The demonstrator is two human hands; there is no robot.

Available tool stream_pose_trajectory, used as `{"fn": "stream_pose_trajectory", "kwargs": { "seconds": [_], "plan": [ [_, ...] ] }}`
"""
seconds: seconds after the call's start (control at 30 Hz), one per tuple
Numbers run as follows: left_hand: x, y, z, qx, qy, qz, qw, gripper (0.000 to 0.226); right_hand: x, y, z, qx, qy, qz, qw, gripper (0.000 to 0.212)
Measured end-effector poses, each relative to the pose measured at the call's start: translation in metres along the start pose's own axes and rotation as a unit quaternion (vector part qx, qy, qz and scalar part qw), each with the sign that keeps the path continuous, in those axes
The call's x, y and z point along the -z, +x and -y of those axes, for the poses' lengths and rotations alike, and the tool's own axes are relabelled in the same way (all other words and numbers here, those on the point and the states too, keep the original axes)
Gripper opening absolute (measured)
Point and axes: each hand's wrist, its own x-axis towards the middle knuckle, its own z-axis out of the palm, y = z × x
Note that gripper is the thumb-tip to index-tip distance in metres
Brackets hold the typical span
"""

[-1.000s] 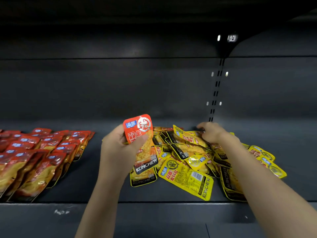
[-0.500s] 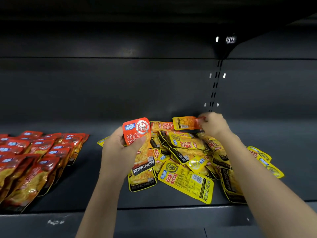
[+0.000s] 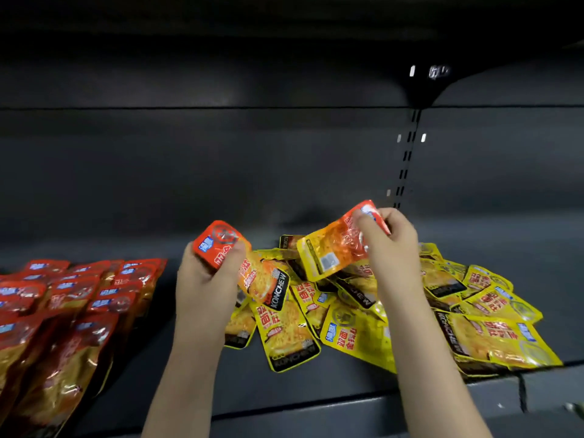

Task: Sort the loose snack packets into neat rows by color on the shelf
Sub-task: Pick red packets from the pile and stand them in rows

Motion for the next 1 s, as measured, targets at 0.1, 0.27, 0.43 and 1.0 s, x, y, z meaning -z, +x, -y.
{"fn": "stream_pose_trajectory", "kwargs": {
  "seconds": [0.1,0.27,0.43,1.0],
  "plan": [
    [0.014,0.007,0.001,0.015,-0.026,0.006,1.000,0.014,-0.017,-0.024,0.009,-0.018,0.043,0.013,0.999,0.025],
    [0.038,0.017,-0.003,0.018,-0.055,0.048,0.997,0.022,-0.047,-0.044,0.021,-0.054,0.201,0.030,0.978,0.030],
    [0.062,0.023,-0.008,0.029,-0.096,0.082,0.992,0.021,-0.069,-0.056,0.032,-0.078,0.333,0.066,0.938,0.036],
    [0.143,0.047,-0.022,0.051,-0.066,0.111,0.990,0.020,-0.132,-0.093,0.041,-0.089,0.171,0.211,0.958,0.042]
  ]
}}
